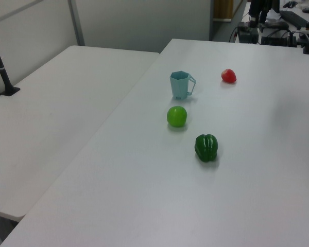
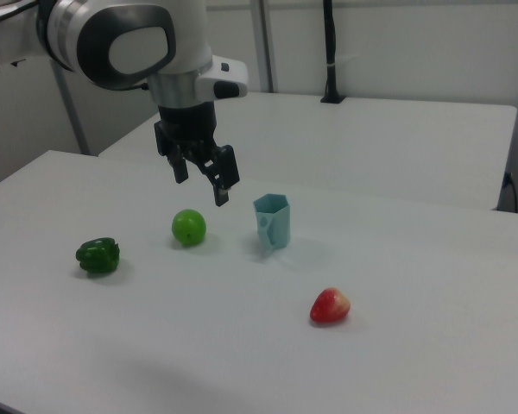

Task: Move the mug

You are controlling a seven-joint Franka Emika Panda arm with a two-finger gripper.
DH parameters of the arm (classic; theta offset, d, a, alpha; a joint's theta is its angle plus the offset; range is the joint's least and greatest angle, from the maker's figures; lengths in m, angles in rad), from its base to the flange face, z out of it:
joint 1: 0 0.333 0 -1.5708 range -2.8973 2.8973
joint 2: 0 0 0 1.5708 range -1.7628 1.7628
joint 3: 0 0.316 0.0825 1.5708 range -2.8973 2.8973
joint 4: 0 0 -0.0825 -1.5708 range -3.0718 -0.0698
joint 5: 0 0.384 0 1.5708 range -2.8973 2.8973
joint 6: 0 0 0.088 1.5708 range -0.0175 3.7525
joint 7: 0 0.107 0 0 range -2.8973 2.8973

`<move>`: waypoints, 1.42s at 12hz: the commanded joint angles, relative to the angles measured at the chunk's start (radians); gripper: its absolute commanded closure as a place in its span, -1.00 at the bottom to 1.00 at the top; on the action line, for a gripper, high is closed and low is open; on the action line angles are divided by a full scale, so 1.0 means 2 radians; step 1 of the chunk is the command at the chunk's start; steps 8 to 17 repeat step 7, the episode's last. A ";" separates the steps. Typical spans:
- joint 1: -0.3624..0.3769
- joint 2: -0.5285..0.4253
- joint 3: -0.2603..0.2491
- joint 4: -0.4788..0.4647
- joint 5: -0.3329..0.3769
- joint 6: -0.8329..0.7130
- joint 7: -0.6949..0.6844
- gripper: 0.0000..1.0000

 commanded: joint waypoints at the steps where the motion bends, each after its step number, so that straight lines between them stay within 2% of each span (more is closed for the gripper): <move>1: 0.006 0.001 0.001 0.027 -0.009 -0.029 0.041 -1.00; 7: 0.018 0.001 0.004 0.028 -0.005 -0.030 0.043 -1.00; 17: 0.018 0.001 0.004 0.028 -0.005 -0.030 0.043 -1.00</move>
